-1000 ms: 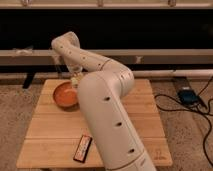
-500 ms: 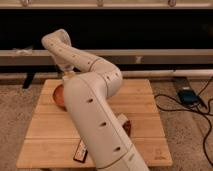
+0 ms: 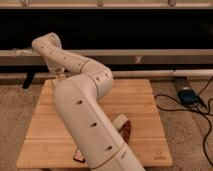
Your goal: Place the bottle in the ceramic bowl
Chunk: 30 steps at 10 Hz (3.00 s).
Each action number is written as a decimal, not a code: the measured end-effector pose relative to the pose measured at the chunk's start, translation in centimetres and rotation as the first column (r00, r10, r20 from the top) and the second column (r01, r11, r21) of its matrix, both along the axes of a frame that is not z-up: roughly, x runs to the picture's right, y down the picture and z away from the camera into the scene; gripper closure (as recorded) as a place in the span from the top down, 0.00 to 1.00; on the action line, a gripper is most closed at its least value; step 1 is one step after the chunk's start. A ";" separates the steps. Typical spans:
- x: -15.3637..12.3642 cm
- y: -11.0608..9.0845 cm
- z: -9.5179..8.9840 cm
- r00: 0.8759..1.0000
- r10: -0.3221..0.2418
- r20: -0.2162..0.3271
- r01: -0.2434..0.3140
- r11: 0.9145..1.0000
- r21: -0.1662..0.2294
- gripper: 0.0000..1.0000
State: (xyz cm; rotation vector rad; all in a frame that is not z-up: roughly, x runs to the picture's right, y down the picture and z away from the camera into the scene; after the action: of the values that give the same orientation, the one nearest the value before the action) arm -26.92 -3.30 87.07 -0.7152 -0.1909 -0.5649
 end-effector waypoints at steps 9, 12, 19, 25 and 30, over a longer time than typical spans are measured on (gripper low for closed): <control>6.2 6.5 -2.0 0.996 0.061 -0.059 -0.063 0.997 -0.036 0.80; 11.4 5.4 -4.5 0.991 0.095 -0.097 -0.091 0.995 0.040 0.80; 13.3 4.8 -5.8 0.990 0.108 -0.095 -0.100 0.991 0.086 0.80; 13.3 4.9 -5.8 0.990 0.107 -0.094 -0.100 0.991 0.085 0.80; 13.3 4.9 -5.8 0.990 0.108 -0.095 -0.100 0.991 0.085 0.80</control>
State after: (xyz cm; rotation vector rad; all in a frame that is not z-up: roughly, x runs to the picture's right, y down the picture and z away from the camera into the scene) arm -13.61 1.57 81.32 -0.6502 -0.1117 -0.4342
